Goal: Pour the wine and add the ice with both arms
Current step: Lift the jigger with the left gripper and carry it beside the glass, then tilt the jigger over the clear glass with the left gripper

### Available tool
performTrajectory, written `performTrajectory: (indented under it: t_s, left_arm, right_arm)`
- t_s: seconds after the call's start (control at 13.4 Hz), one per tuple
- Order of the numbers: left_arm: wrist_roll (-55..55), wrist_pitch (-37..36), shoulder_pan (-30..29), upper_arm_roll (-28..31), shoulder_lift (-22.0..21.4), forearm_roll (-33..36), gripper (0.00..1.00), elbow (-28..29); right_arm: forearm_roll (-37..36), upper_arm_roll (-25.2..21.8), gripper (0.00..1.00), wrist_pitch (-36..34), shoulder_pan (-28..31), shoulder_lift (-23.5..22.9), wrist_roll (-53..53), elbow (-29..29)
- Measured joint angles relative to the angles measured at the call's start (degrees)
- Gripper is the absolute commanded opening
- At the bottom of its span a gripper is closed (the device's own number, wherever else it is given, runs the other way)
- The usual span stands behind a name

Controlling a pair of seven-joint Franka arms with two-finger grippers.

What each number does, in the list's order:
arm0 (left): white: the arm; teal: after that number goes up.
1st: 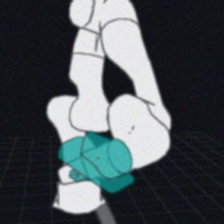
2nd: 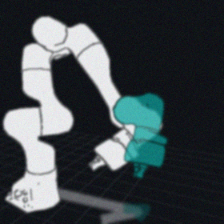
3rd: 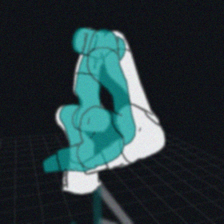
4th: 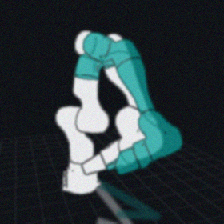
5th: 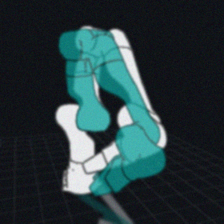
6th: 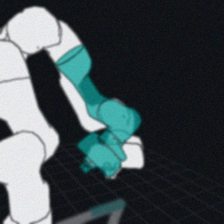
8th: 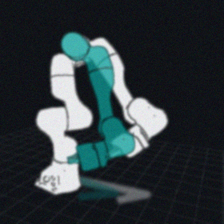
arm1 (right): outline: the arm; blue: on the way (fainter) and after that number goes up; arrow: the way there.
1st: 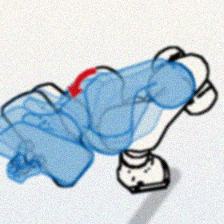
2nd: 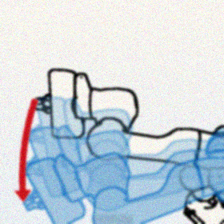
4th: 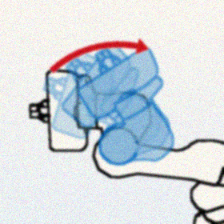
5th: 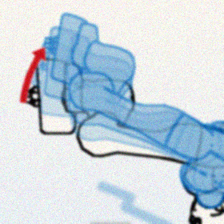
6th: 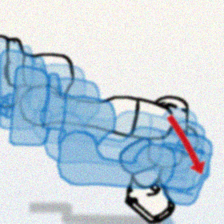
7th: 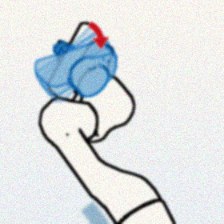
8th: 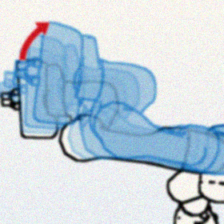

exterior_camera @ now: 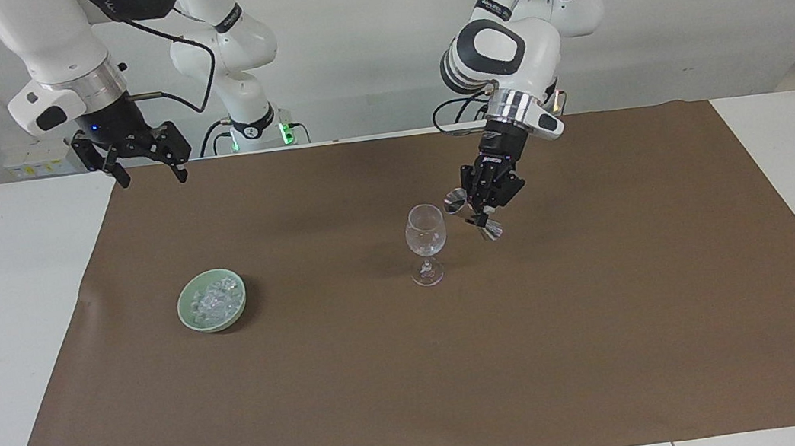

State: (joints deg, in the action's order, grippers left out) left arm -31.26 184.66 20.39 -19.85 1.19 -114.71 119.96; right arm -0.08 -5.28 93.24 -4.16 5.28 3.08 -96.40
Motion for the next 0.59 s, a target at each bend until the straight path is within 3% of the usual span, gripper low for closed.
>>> performTrajectory:
  t_s: [0.59]
  left_arm:
    - [7.9, 1.6, 1.7, -0.1, 0.9, 0.1, 0.00, -0.3]
  right_arm:
    - [0.0, 0.0, 1.00, 0.0, 0.0, 0.0, 0.0, 0.0]
